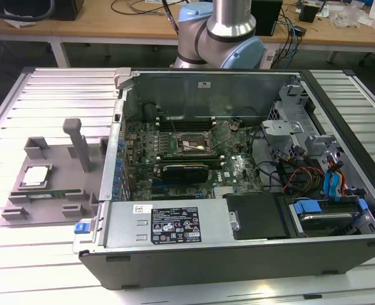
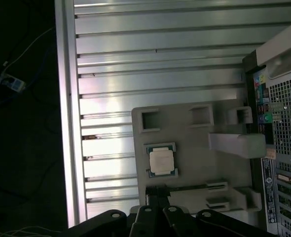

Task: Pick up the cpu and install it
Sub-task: 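Reach for the cpu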

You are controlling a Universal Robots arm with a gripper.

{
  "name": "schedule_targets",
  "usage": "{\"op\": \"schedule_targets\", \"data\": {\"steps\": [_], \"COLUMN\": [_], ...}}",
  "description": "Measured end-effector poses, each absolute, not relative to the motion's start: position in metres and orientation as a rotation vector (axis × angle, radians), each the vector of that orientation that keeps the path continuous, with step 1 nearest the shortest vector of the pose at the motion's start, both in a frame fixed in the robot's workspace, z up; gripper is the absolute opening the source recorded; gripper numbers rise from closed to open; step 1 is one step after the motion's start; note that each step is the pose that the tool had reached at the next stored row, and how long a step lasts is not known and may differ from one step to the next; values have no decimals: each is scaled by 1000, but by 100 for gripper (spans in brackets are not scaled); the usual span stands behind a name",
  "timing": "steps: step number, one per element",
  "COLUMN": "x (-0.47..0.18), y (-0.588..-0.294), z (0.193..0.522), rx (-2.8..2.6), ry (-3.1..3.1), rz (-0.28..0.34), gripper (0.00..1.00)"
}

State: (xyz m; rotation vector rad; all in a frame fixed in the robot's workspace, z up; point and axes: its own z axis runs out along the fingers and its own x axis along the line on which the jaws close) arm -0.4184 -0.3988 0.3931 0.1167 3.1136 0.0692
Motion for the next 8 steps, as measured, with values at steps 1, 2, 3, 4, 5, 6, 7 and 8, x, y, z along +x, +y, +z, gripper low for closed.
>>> {"op": "schedule_targets", "data": {"steps": [1, 2, 3, 4, 5, 6, 7, 8], "x": [-419, -421, -422, -423, -425, -426, -428, -430], "y": [-399, -399, -399, -399, -399, -399, -399, -399], "z": [393, 393, 393, 393, 393, 393, 393, 393], "rx": [117, 117, 117, 117, 117, 117, 117, 117], "ry": [3114, 3114, 3114, 3114, 3114, 3114, 3114, 3114], "rz": [69, 69, 69, 69, 69, 69, 69, 69], "gripper": [11, 11, 11, 11, 11, 11, 11, 11]}}
